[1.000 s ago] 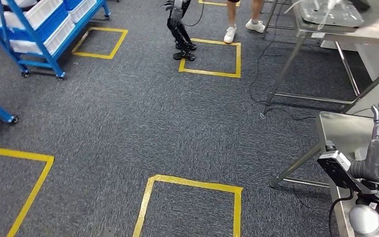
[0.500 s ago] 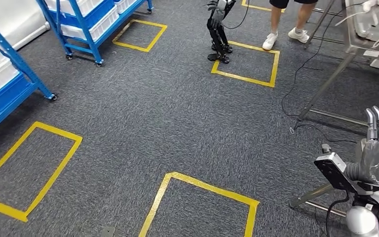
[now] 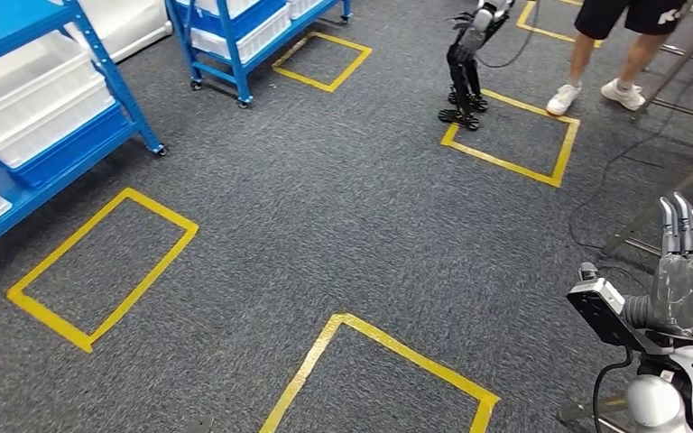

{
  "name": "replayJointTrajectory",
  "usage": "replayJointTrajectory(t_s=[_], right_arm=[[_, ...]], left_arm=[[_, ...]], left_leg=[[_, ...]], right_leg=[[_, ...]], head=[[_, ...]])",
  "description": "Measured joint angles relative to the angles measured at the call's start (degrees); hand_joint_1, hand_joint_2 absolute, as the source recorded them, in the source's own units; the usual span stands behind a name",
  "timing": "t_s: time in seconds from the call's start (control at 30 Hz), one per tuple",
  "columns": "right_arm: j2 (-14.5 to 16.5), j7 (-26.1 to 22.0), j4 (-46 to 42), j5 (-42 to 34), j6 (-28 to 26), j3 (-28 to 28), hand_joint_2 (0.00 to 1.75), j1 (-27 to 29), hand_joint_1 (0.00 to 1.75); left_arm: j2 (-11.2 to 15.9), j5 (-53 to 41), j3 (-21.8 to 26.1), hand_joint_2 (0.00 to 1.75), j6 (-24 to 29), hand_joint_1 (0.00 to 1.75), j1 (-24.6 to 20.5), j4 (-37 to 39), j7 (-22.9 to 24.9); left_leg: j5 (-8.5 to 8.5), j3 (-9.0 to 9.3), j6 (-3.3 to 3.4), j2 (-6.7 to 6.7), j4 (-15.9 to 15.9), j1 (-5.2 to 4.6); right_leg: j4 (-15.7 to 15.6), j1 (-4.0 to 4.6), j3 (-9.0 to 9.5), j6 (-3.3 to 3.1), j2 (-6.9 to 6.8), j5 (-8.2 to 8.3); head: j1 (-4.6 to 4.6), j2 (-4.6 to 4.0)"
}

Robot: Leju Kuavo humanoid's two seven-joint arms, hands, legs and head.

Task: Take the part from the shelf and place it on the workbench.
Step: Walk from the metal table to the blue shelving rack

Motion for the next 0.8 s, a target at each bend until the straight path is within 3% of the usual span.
replayJointTrajectory(t_s=[0.03,0.1,0.17,0.2,0.23,0.27,0.3,0.37,0.43,0.5,0.53,0.6,0.67,0.7,0.73,0.77,0.8], right_arm=[[0.01,-0.01,-0.01,0.01,0.0,0.11,0.0,-0.06,0.0],[-0.01,-0.05,-0.02,0.05,-0.03,0.25,0.0,-0.04,0.0],[-0.04,-0.09,0.03,0.14,-0.03,0.27,0.0,0.15,0.0],[-0.05,-0.08,0.08,0.24,0.0,0.27,0.0,0.27,0.0],[-0.05,-0.08,0.13,0.34,0.02,0.27,0.0,0.37,0.0],[-0.04,-0.08,0.16,0.46,0.04,0.27,0.0,0.43,0.0],[-0.04,-0.08,0.17,0.59,0.04,0.27,0.0,0.44,0.0],[-0.04,-0.08,0.19,0.82,0.07,0.27,0.0,0.42,0.0],[-0.05,-0.05,0.24,1.0,0.14,0.28,0.0,0.51,0.0],[-0.05,-0.01,0.27,1.07,0.19,0.33,0.0,0.48,0.0],[-0.04,0.01,0.26,1.09,0.21,0.38,0.0,0.38,0.0],[-0.03,0.01,0.24,1.09,0.24,0.53,0.0,0.23,0.0],[-0.02,0.01,0.23,1.11,0.27,0.64,0.0,0.25,0.0],[-0.02,0.01,0.24,1.16,0.31,0.67,0.0,0.26,0.0],[-0.02,0.01,0.25,1.21,0.37,0.7,0.0,0.25,0.0],[-0.02,0.01,0.26,1.26,0.45,0.76,0.0,0.22,0.0],[-0.02,0.02,0.26,1.33,0.56,0.85,0.0,0.16,0.0]], left_arm=[[0.0,0.0,0.0,0.87,0.0,0.0,0.12,0.0,-0.01],[0.0,0.0,-0.01,1.75,-0.01,0.0,0.12,0.0,-0.01],[-0.01,0.0,-0.02,1.75,-0.02,0.0,-0.05,0.0,0.02],[-0.01,0.0,-0.02,1.75,-0.02,0.0,-0.09,0.0,0.04],[-0.01,0.0,-0.02,1.75,-0.03,0.0,-0.08,0.0,0.09],[-0.01,0.01,-0.02,1.75,-0.04,0.0,-0.05,0.0,0.14],[-0.01,0.01,-0.02,1.75,-0.05,0.0,-0.03,0.0,0.19],[-0.01,0.02,-0.01,1.75,-0.07,0.0,-0.06,0.0,0.31],[-0.02,0.02,-0.02,1.75,-0.07,0.0,-0.15,0.0,0.41],[-0.02,0.02,-0.01,1.75,-0.07,0.0,-0.05,0.0,0.47],[-0.01,0.02,-0.01,1.75,-0.07,0.0,0.08,0.0,0.5],[0.01,0.02,-0.01,1.75,-0.07,0.0,0.14,0.0,0.55],[0.02,0.0,-0.02,1.75,-0.07,0.0,-0.04,0.0,0.6],[0.01,-0.01,-0.02,1.75,-0.06,0.0,-0.1,0.0,0.64],[0.01,-0.03,-0.02,1.31,-0.05,0.0,-0.09,0.0,0.69],[0.0,-0.05,-0.02,0.87,-0.04,0.0,-0.04,0.0,0.75],[-0.01,-0.06,-0.02,0.44,-0.03,0.0,0.01,0.0,0.8]], left_leg=[[0.22,0.11,0.31,-0.72,-0.35,0.09],[0.75,0.39,1.01,-1.96,-1.1,0.41],[0.99,0.34,1.38,-3.26,-1.27,0.57],[1.02,0.3,1.44,-4.02,-1.23,0.57],[1.01,0.29,1.43,-4.84,-1.15,0.57],[0.99,0.3,1.4,-5.66,-1.02,0.59],[0.92,0.3,1.3,-6.48,-0.84,0.65],[0.67,0.03,0.84,-8.05,-0.21,0.68],[0.63,-0.61,0.17,-9.45,0.33,0.7],[0.89,-1.15,-0.54,-10.83,0.34,0.81],[0.81,-1.31,-0.83,-10.77,0.53,0.86],[-0.84,-2.54,-1.33,-8.23,3.12,0.73],[-4.27,-5.63,-1.7,-4.83,9.79,0.73],[-5.69,-7.33,-1.83,-4.11,13.35,0.82],[-6.25,-8.37,-1.88,-3.75,15.62,0.88],[-5.81,-8.44,-1.84,-3.55,15.94,0.9],[-4.43,-7.36,-1.68,-3.31,14.03,0.89]], right_leg=[[0.13,-0.14,0.15,0.31,0.34,-0.31],[2.91,-0.46,-0.83,0.73,3.32,-2.45],[9.6,-0.64,-3.98,0.9,6.72,-5.94],[12.83,-0.63,-5.65,0.99,7.35,-7.07],[14.56,-0.66,-6.68,1.08,7.62,-7.13],[14.23,-0.72,-6.78,1.16,7.74,-6.03],[11.97,-0.82,-5.97,1.24,8.0,-4.05],[5.07,-1.28,-3.23,1.35,10.42,-0.31],[1.43,-1.53,-1.78,1.17,12.6,0.58],[1.14,-1.45,-1.62,0.55,11.97,0.29],[0.99,-1.45,-1.48,0.19,11.24,0.36],[0.62,-1.5,-1.15,-0.73,9.7,0.48],[0.53,-1.18,-1.0,-1.31,8.01,0.41],[0.54,-1.02,-0.98,-1.45,7.09,0.35],[0.55,-0.89,-0.93,-1.52,6.22,0.29],[0.56,-0.79,-0.87,-1.56,5.4,0.21],[0.56,-0.69,-0.77,-1.57,4.64,0.11]], head=[[0.01,0.0],[0.04,0.0],[0.07,0.0],[0.07,0.0],[0.06,0.0],[0.06,0.0],[0.06,0.0],[0.07,0.0],[0.05,0.0],[0.02,0.0],[0.03,0.0],[-0.06,0.0],[-0.14,0.0],[-0.14,0.0],[-0.14,0.0],[-0.14,0.0],[-0.14,0.0]])
